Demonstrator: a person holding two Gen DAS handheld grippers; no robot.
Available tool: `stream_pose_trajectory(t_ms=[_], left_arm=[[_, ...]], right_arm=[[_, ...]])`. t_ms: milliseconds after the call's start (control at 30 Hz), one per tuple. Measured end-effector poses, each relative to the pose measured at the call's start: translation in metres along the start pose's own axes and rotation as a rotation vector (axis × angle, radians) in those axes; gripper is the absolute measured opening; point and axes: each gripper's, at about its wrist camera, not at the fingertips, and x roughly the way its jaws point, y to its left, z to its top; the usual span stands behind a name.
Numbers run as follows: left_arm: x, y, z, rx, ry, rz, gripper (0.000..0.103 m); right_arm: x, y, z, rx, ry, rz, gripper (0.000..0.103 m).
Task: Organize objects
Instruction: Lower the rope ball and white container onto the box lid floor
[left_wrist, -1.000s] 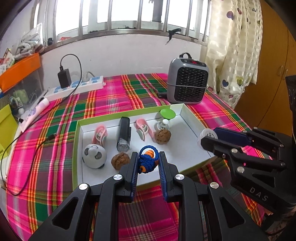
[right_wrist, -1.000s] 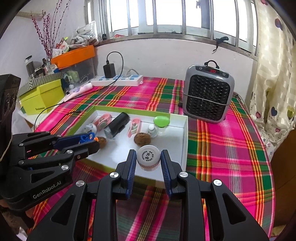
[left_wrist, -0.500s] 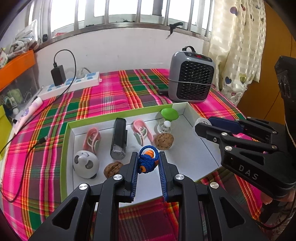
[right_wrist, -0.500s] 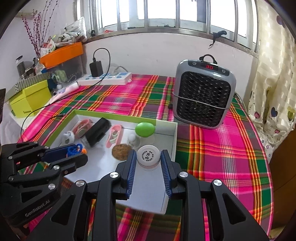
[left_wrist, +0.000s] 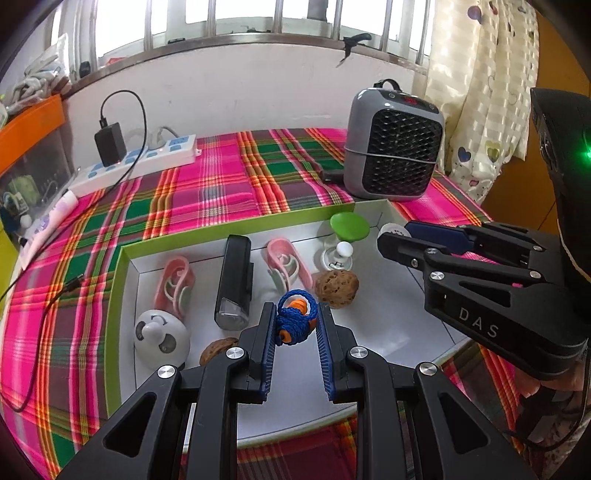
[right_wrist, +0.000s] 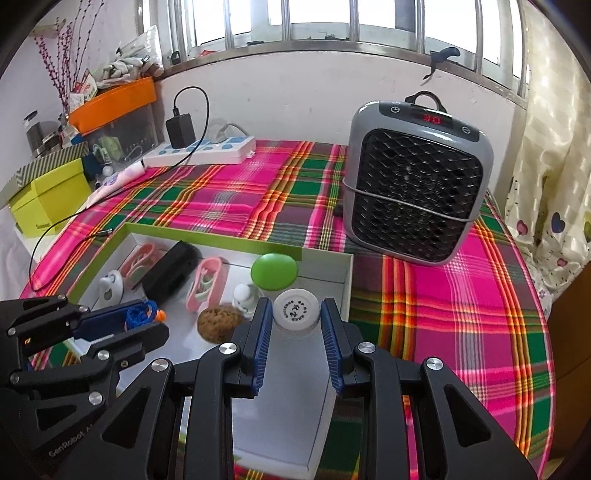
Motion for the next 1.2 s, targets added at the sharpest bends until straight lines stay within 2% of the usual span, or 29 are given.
stream_pose_trajectory(t_ms=[1200], left_arm=[[0.018,0.001,0.0,0.0,0.039,0.009,0.02]], right_arm=[[0.022,0.003,0.002,-0.037,0.033,0.013,0.028]])
